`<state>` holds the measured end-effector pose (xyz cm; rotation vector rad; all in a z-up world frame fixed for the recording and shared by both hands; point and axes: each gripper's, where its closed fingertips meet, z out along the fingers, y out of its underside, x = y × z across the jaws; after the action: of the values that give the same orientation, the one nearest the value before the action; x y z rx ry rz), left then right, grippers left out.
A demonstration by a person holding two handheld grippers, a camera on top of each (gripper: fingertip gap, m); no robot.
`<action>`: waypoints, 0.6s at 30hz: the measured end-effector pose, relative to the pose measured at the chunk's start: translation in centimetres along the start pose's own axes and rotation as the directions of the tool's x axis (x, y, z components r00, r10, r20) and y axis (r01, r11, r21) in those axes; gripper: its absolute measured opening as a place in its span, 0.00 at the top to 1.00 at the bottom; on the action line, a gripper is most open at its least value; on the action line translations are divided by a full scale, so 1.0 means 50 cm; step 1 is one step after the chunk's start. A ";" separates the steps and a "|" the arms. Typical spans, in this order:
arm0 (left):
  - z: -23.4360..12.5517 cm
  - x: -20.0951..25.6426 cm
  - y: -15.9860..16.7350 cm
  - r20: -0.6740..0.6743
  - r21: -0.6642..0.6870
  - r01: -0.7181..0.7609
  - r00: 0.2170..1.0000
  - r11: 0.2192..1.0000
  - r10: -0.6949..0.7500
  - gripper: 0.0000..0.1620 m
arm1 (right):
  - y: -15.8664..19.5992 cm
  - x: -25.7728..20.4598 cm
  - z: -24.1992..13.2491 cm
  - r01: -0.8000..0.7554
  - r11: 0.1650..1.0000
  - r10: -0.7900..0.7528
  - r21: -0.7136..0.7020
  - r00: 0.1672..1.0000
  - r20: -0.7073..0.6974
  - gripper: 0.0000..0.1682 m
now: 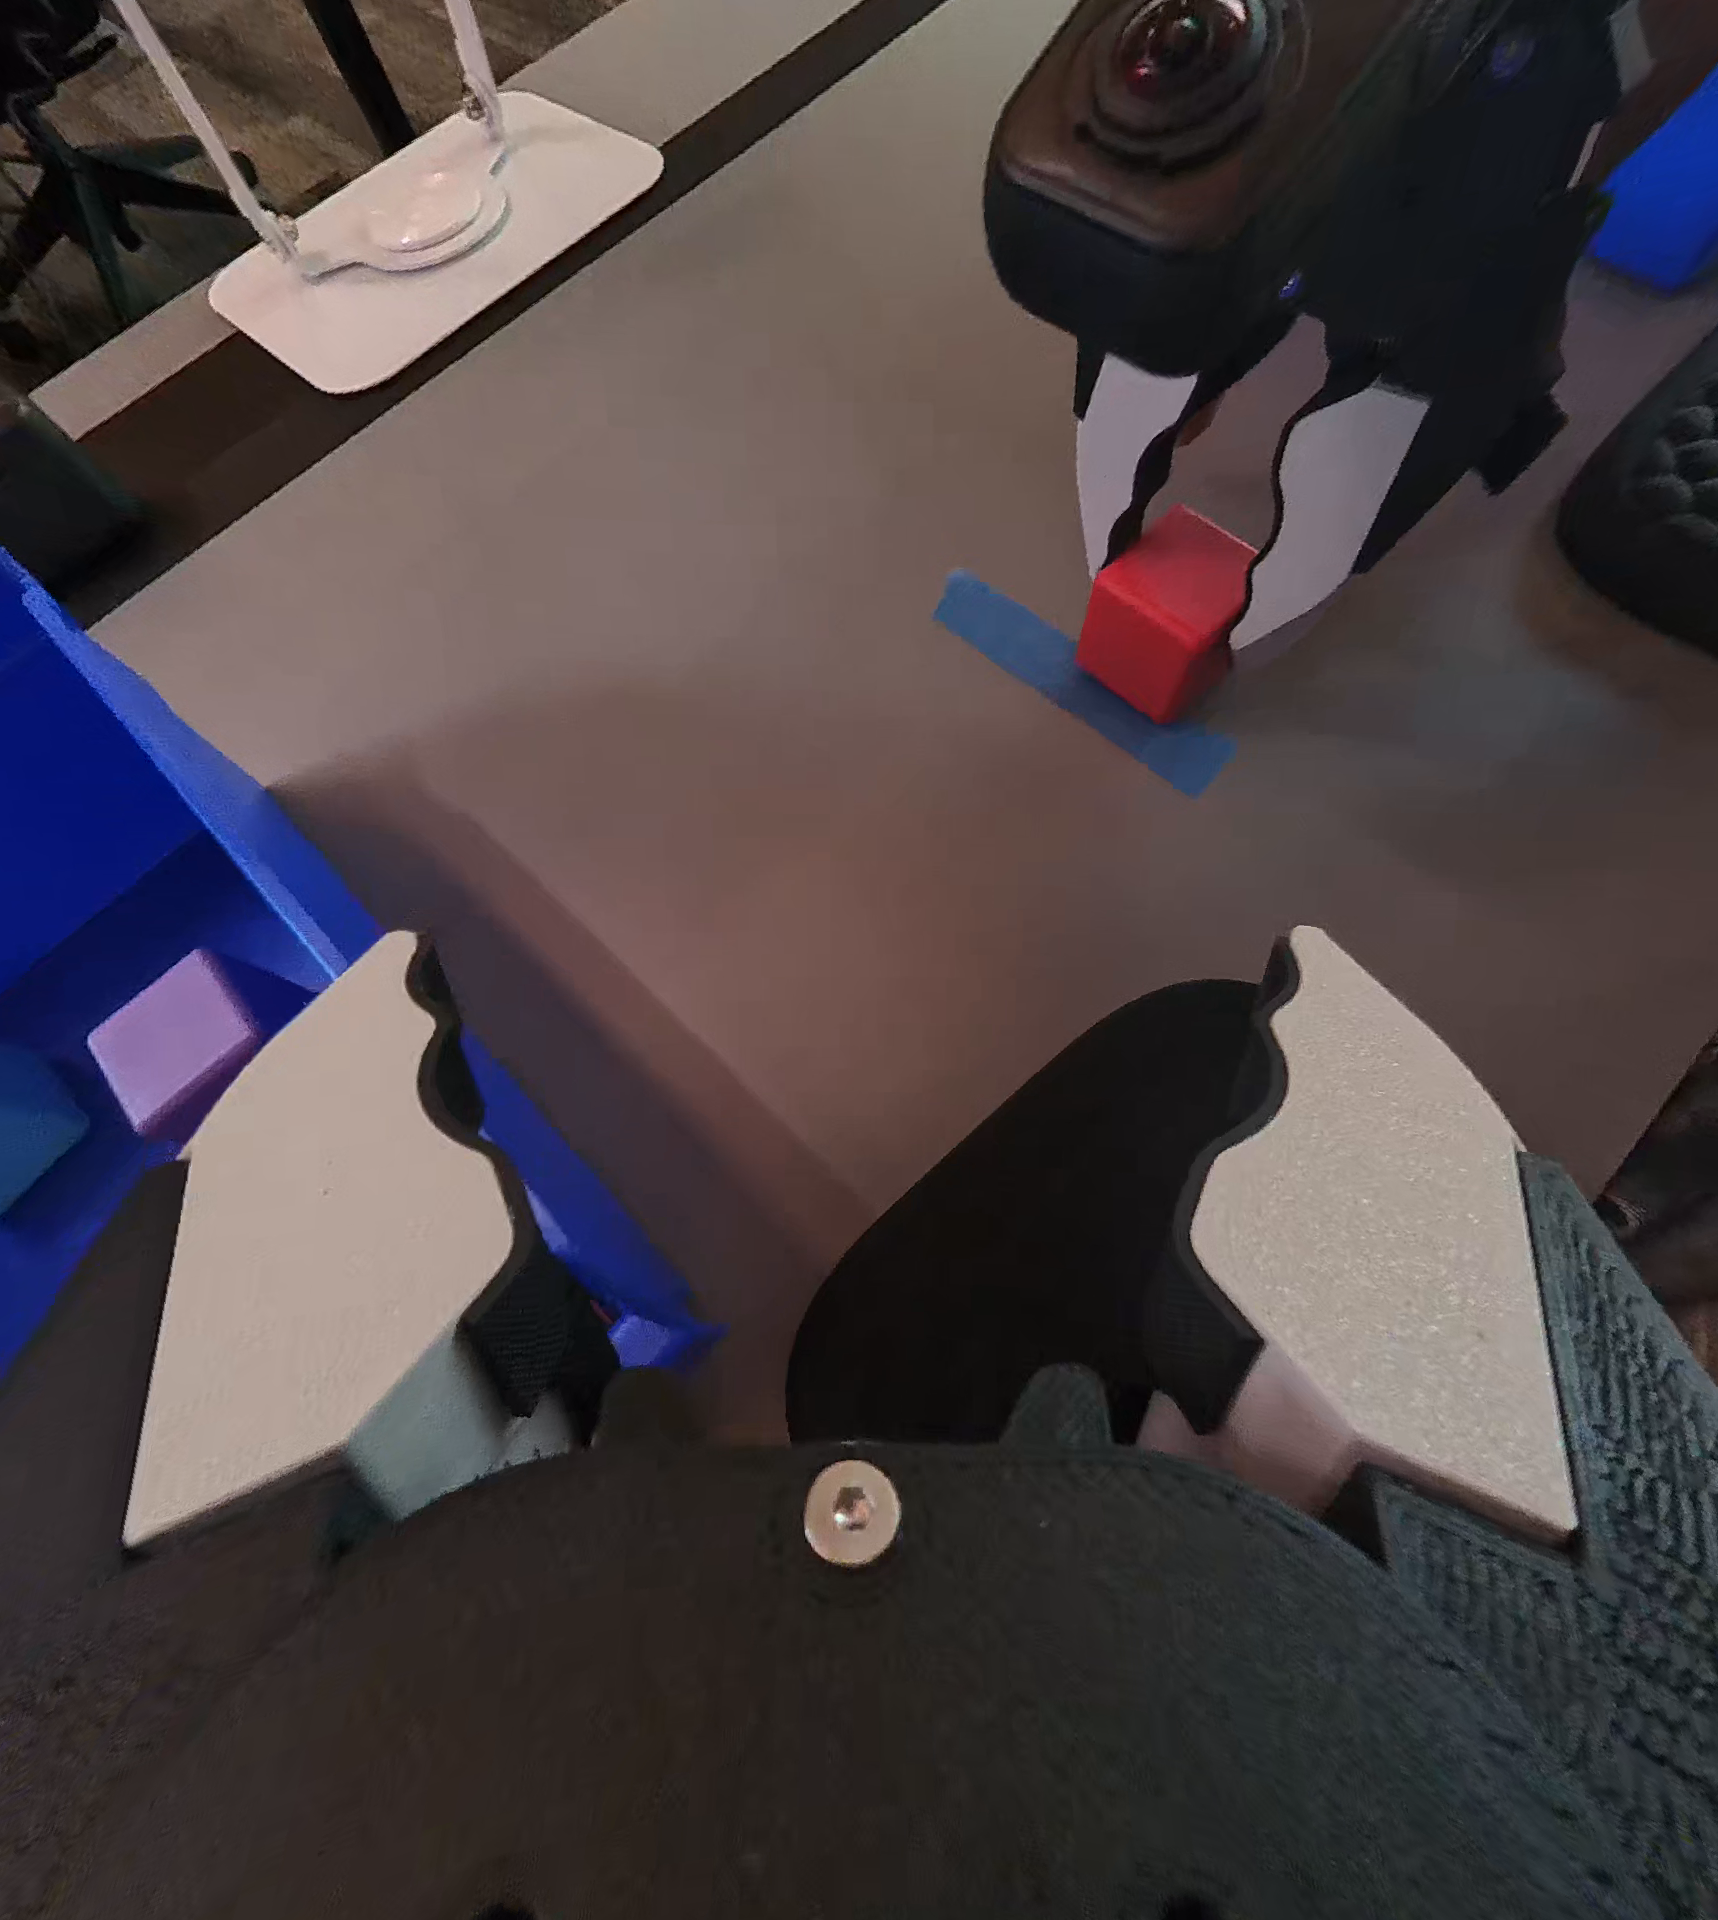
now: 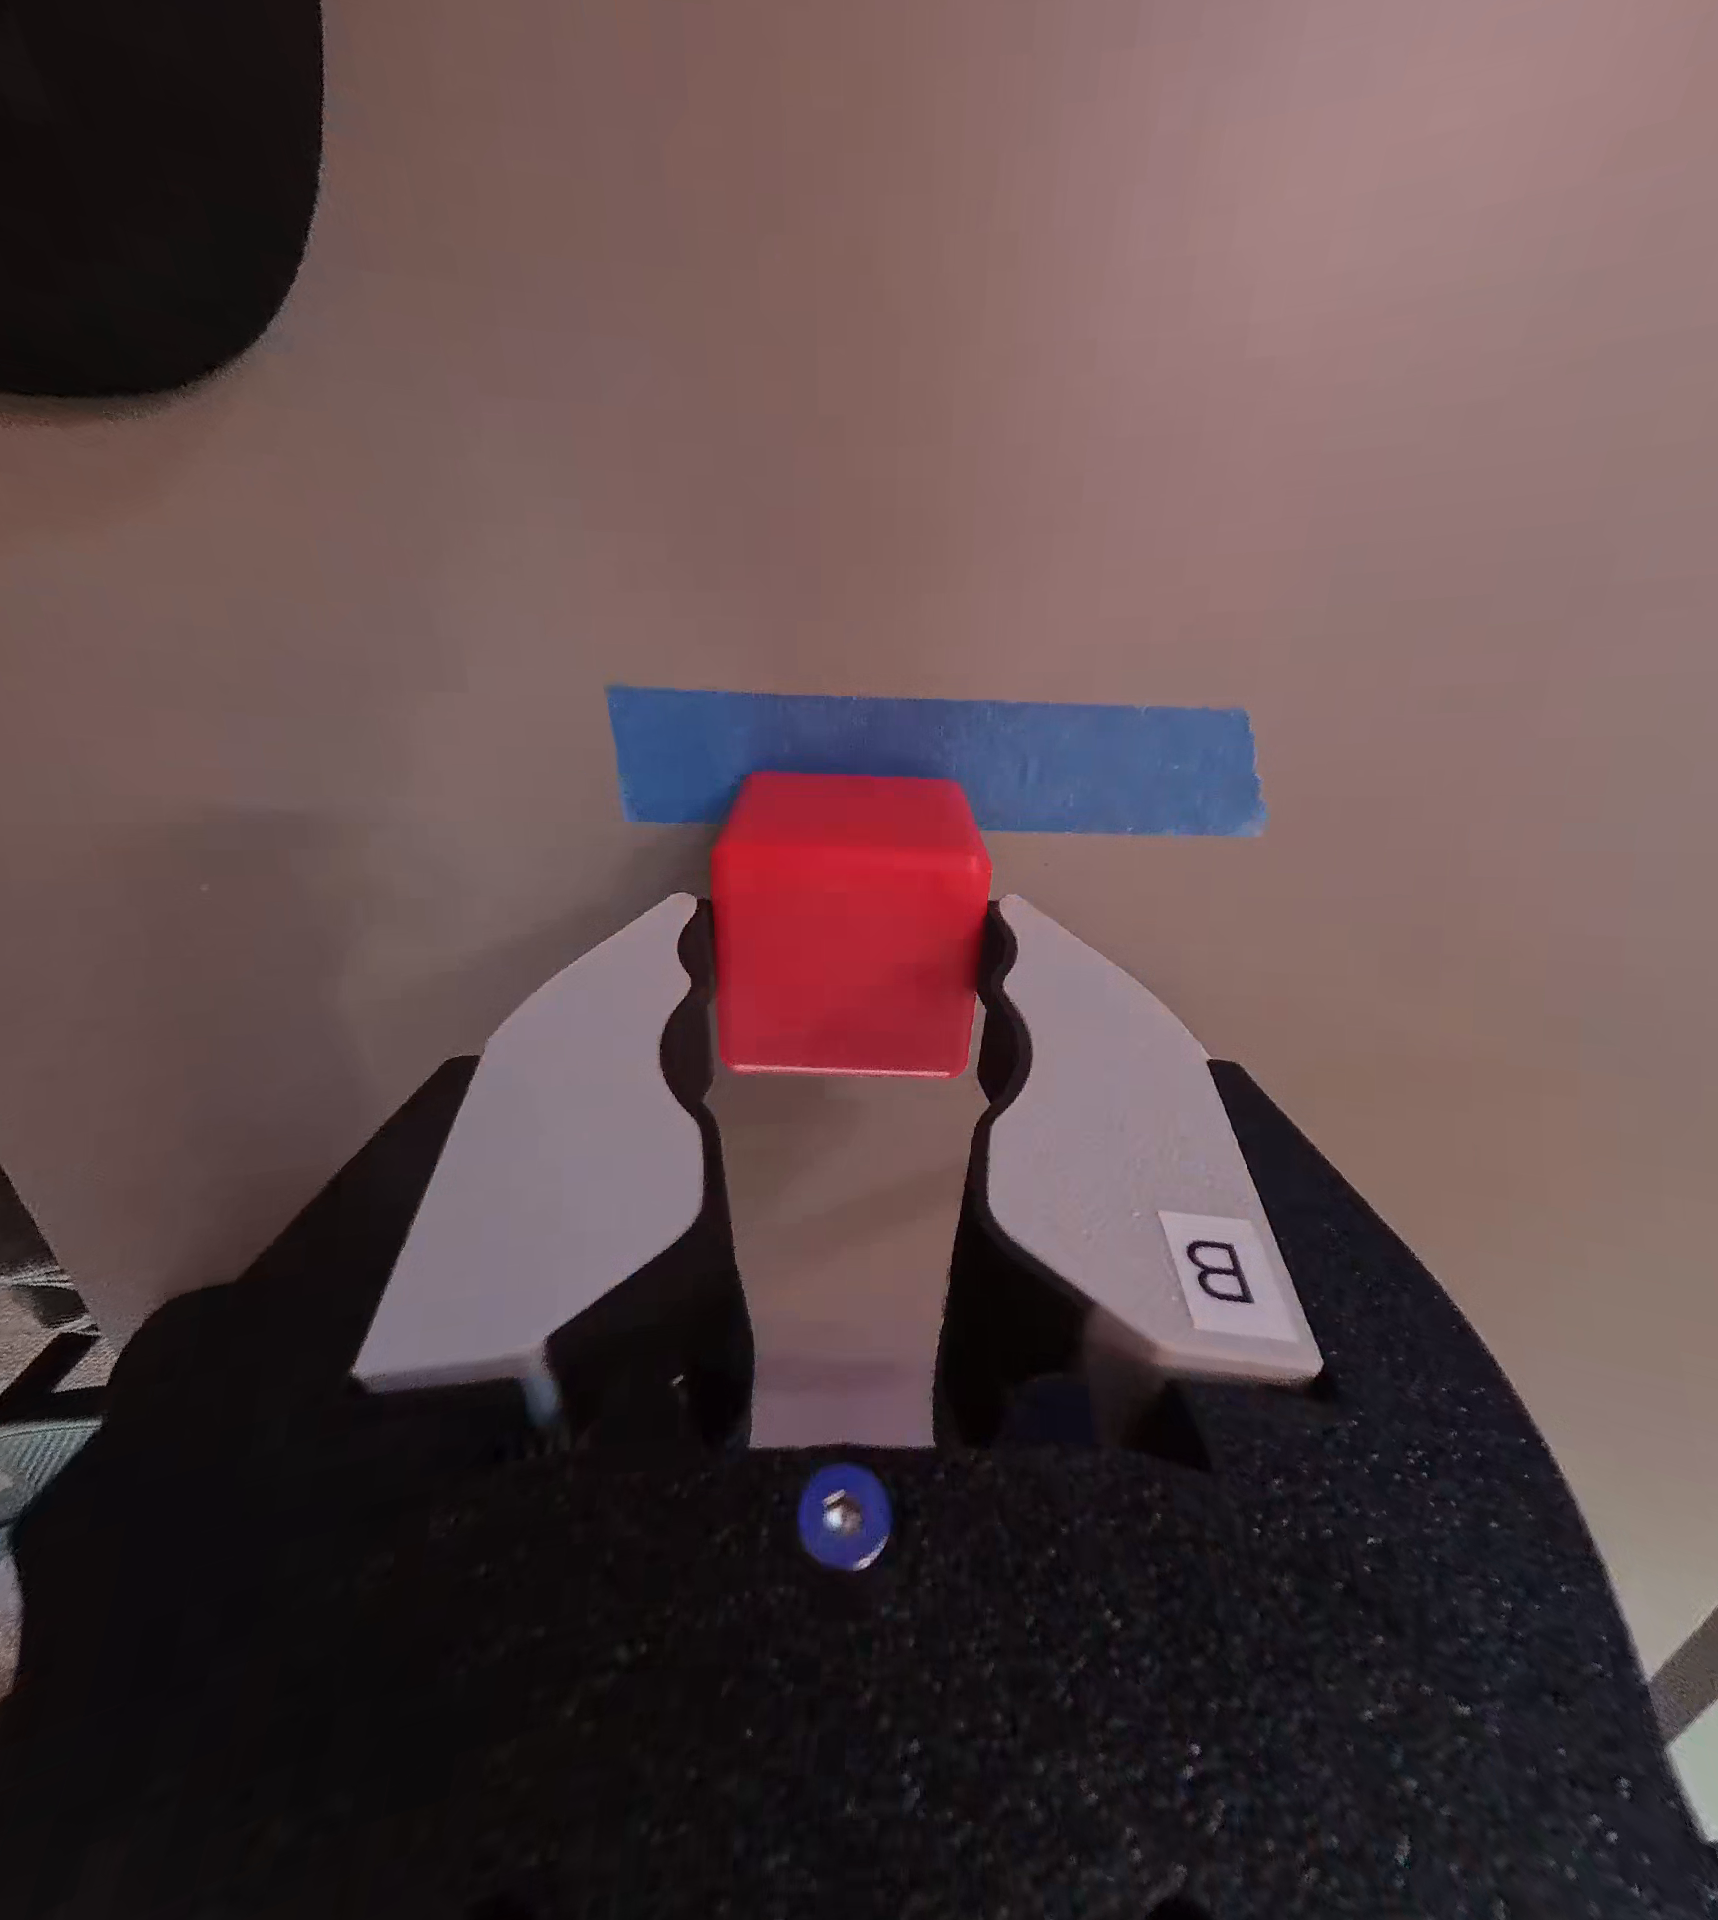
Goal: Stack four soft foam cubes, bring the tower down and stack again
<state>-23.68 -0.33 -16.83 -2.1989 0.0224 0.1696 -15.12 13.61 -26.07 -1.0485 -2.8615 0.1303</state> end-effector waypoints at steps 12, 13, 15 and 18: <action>-0.040 -0.031 0.016 -0.045 0.009 0.059 0.997 0.998 -0.059 0.13 | -0.043 -0.016 -0.041 -0.019 0.928 0.002 0.373 0.999 0.046 0.44; -0.048 -0.039 0.018 -0.051 0.011 0.064 0.997 0.998 -0.063 0.13 | -0.052 -0.019 -0.054 -0.032 0.885 0.009 0.465 0.999 0.052 0.41; -0.063 -0.061 0.029 -0.059 -0.001 0.073 0.996 0.997 -0.073 0.14 | -0.067 -0.028 -0.085 -0.059 0.763 0.017 0.643 0.997 0.071 0.30; -0.081 -0.108 0.070 -0.051 -0.092 0.073 0.996 0.993 -0.077 0.17 | -0.062 -0.043 -0.121 -0.088 0.586 0.019 0.806 0.995 0.094 0.16</action>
<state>-28.82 -5.92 -16.54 -2.2896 -0.0380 0.0693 -14.78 10.18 -19.85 -0.8894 -2.3021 1.3652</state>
